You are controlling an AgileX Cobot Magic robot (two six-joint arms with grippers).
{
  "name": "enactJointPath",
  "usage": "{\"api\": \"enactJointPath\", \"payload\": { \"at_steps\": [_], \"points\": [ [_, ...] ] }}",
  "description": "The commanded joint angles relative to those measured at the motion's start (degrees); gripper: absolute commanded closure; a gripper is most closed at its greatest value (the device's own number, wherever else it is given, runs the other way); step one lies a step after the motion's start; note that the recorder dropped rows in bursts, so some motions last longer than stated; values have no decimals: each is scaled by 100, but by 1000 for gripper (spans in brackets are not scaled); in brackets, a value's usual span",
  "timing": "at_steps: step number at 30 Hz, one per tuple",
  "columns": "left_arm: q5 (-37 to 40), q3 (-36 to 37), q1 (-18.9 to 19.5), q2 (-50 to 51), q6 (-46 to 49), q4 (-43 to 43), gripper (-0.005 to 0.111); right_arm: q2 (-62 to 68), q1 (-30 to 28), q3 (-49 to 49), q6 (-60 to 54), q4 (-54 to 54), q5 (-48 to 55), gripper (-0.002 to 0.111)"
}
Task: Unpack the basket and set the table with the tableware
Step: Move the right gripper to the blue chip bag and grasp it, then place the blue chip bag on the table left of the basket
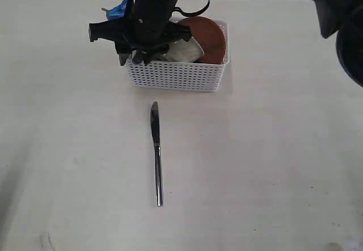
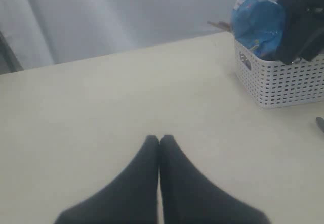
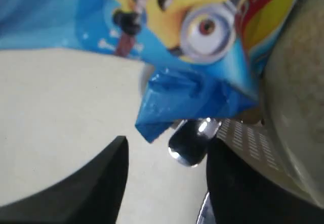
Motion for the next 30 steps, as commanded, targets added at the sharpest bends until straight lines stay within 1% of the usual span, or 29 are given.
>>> {"api": "enactJointPath", "payload": {
  "at_steps": [1, 6, 22, 24, 28, 30],
  "points": [
    [-39, 6, -35, -18, 9, -18, 107, -20, -34, 2, 60, -82, -226, 62],
    [-39, 6, -35, -18, 9, -18, 107, -31, -88, 2, 429, -600, -103, 62],
    [-39, 6, -35, -18, -3, -18, 107, 231, -88, 2, 538, -618, -192, 62],
    [-39, 6, -35, -18, -3, -18, 107, 231, -88, 2, 495, -618, -179, 69],
    [-39, 6, -35, -18, -3, -18, 107, 231, -88, 2, 361, -618, -58, 96],
    [-39, 6, -35, -18, -3, -18, 107, 231, -88, 2, 302, -618, -10, 107]
  ]
}}
